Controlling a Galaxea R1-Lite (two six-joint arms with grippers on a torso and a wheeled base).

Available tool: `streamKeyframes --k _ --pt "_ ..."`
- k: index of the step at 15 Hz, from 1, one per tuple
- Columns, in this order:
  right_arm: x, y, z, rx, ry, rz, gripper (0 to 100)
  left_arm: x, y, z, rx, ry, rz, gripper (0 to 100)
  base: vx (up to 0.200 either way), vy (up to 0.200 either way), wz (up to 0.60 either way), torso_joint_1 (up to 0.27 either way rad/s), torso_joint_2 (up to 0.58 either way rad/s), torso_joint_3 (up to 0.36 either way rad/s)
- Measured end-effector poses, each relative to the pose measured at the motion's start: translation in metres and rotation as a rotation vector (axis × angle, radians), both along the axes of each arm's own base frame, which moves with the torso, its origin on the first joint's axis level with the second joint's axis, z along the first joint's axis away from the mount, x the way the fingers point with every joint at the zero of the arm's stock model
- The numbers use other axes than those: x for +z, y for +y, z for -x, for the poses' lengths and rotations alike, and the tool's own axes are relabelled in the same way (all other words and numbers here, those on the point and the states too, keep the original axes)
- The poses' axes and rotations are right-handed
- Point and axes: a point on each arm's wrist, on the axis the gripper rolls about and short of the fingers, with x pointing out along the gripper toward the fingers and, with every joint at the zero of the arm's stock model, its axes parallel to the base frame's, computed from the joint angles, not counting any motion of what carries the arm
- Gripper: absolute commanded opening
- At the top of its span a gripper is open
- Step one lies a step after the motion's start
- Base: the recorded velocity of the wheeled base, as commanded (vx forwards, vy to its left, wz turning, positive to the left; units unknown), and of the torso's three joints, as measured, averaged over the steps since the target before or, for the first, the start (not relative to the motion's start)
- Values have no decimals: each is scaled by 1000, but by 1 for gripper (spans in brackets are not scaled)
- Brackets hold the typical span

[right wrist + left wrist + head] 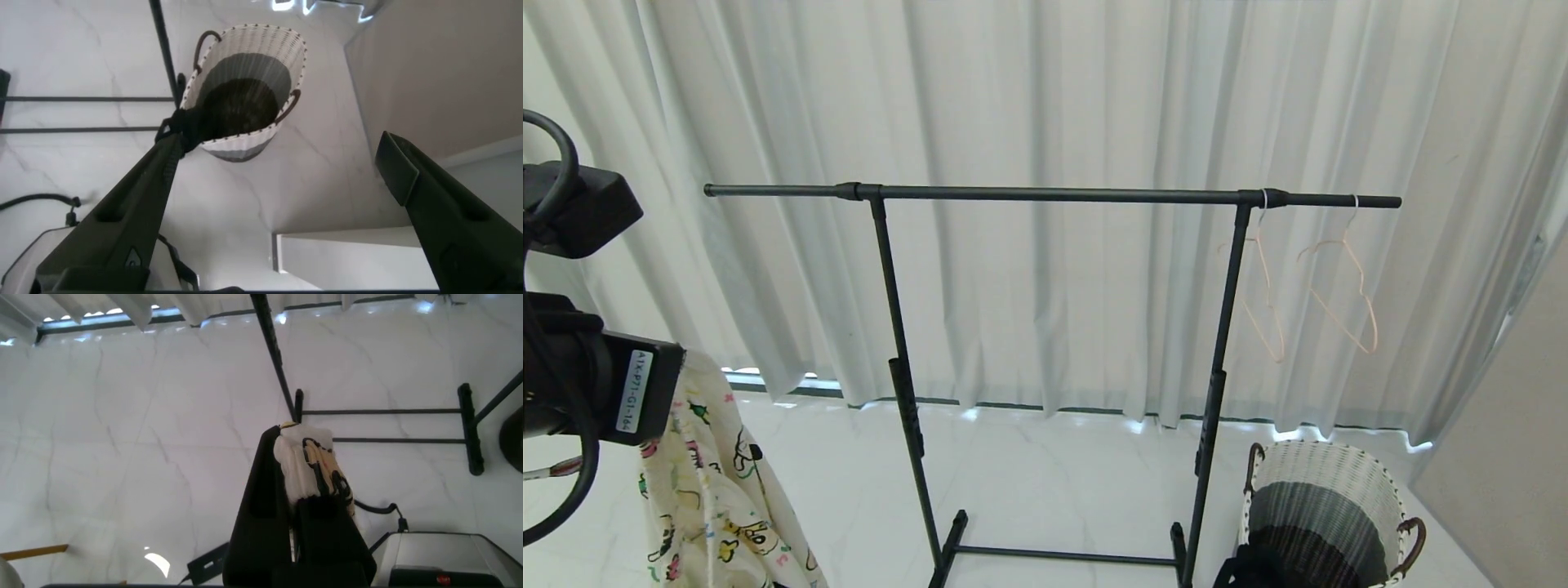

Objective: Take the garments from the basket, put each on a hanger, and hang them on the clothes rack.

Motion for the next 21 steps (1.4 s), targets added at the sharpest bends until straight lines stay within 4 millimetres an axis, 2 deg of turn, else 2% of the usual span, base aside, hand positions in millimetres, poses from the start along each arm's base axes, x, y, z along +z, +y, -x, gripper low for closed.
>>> streamKeyframes --k 4,18,21 --pt "-6 -1 2 -6 20 4 100 0 1 2 0 -5 2 0 0 0 0 93 -188 -101" --pt "-12 0 0 7 -5 6 100 1 2 6 -3 -15 7 0 0 0 0 0 0 0" --pt "-12 0 0 7 -6 6 100 0 2 6 -4 -10 7 0 0 -200 0 1 1 4"
